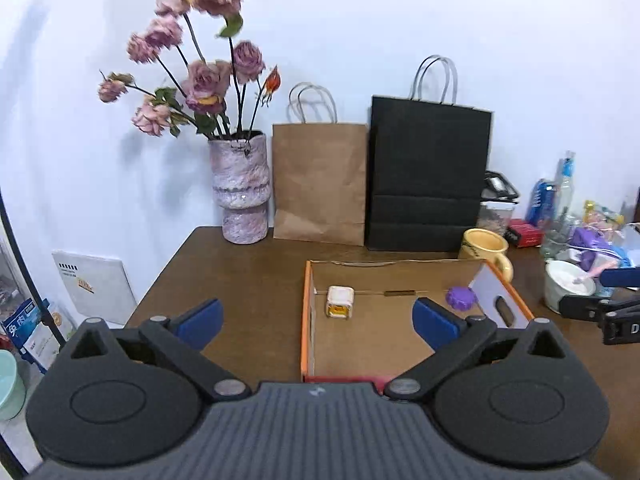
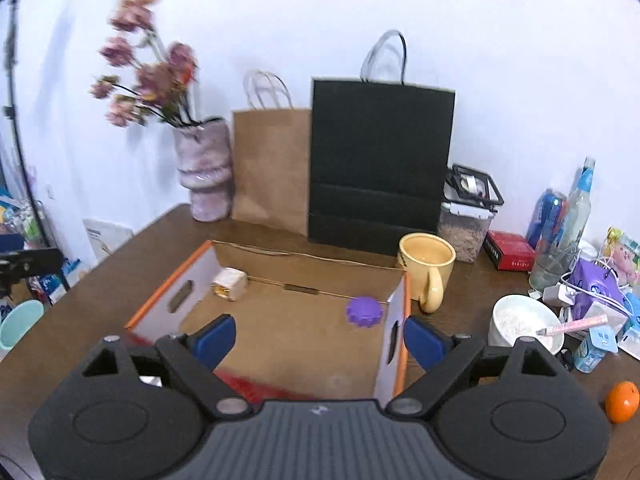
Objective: Organize rigid objects
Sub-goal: 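Withdraw both tools from the box back toward the remaining items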
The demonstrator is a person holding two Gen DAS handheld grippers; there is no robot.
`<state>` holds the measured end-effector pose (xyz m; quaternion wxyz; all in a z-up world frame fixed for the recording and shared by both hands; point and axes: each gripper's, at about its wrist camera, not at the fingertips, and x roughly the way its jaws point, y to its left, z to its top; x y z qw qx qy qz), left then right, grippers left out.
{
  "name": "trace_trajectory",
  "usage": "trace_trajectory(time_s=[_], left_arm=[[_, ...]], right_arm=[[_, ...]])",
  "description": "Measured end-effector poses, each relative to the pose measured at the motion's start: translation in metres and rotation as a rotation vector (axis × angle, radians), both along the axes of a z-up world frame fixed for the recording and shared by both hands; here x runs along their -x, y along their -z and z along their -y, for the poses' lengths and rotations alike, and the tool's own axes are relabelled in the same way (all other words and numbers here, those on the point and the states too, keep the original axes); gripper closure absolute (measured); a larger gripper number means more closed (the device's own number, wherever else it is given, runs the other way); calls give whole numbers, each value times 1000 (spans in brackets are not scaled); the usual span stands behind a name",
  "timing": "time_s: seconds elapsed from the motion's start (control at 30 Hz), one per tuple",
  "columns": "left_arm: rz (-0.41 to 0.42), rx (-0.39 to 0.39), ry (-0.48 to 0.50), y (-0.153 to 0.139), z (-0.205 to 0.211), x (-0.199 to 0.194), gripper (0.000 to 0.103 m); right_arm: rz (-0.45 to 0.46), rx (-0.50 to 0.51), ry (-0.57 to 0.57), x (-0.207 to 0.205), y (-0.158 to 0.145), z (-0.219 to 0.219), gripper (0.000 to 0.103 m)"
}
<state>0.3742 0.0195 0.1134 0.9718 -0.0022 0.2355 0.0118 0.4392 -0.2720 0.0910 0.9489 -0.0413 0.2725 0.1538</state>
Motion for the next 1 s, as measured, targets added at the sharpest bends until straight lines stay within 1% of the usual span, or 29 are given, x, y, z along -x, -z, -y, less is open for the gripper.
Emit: trace_trajectory(time_s=[0.03,0.07,0.13,0.17,0.23,0.27,0.33,0.37,0.43,0.5,0.57,0.63,0.7,0.8,0.87,0.93,1.0], left_arm=[[20,0,-5,3,2,15,0],[41,-17,-7,7,6,30,0],[99,-42,-20,14,12,61,0],[127,-45,-9,18,14,77,0],[166,-41,9,27,17,107,0],[181,-42,19,32,19,120,0],[202,-54,27,43,22,147,0],[225,-45,18,50,22,163,0],[242,-37,-8,62,21,190,0],[295,-42,-24,76,21,223,0],[320,-50,-40,88,21,246,0],[306,-67,-18,104,24,266,0],[294,-83,-23,118,27,284,0],[332,-65,-67,142,31,321,0],[342,-62,-68,154,34,340,0],[335,-46,-71,160,34,348,0],[336,-32,-71,161,32,349,0]], right_arm=[[33,5,0,16,1,-1,12],[64,3,-2,31,3,-1,12],[116,-18,5,61,7,0,12],[142,-39,3,77,9,2,11],[190,-82,8,110,16,7,6],[213,-96,7,125,19,9,1],[256,-110,16,158,27,13,0],[285,-112,6,178,32,15,0],[326,-119,13,212,42,18,0],[365,-121,10,246,55,19,0],[373,-153,38,275,71,20,0],[360,-189,53,299,92,19,0],[361,-182,71,320,110,15,0],[426,-215,127,356,138,10,0],[456,-229,130,377,153,6,0],[437,-219,108,388,163,1,0],[434,-220,92,392,163,1,0]])
